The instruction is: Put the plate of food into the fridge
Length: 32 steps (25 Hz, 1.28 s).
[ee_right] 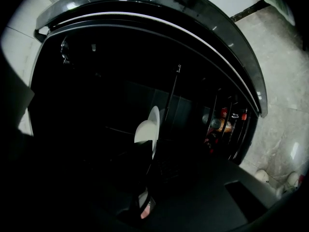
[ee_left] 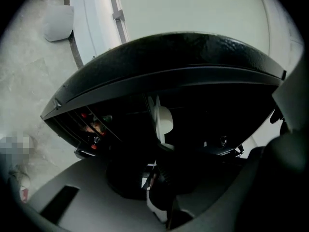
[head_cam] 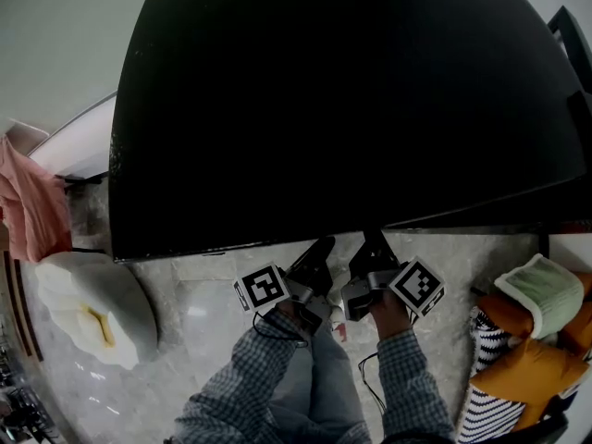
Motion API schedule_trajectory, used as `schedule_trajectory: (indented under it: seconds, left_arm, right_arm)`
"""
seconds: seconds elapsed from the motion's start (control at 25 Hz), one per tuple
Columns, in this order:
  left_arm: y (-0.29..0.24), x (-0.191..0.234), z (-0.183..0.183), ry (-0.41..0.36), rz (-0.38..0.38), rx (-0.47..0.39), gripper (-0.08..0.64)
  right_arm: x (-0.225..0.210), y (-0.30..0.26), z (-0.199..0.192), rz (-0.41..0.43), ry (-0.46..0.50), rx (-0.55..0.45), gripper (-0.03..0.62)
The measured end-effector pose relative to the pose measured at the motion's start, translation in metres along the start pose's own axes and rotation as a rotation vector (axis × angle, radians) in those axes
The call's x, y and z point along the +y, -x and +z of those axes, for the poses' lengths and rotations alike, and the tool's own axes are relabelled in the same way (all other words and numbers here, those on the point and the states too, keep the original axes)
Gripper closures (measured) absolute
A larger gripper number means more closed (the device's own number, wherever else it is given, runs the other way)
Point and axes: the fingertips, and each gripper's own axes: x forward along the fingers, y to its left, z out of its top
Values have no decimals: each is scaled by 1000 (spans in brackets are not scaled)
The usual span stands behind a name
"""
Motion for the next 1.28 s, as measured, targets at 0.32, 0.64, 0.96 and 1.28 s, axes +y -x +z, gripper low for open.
schedule_trajectory:
  seconds: [0.32,0.64,0.96,1.28]
  left_arm:
    - [31,20,0,-82,91,37,523]
    - [29,10,2,-95,81,40,523]
    - [32,2,-3,-90,70,60,523]
    - [31,-17,-7,-187,72,116,523]
  right_arm:
    - [5,-20,-1,-10,18,-9,558]
    - [8,-28,6,-32,73,-1,558]
    - [16,-29,1,-50,236,45,495]
    - [26,-10,18,-81,286,14,419]
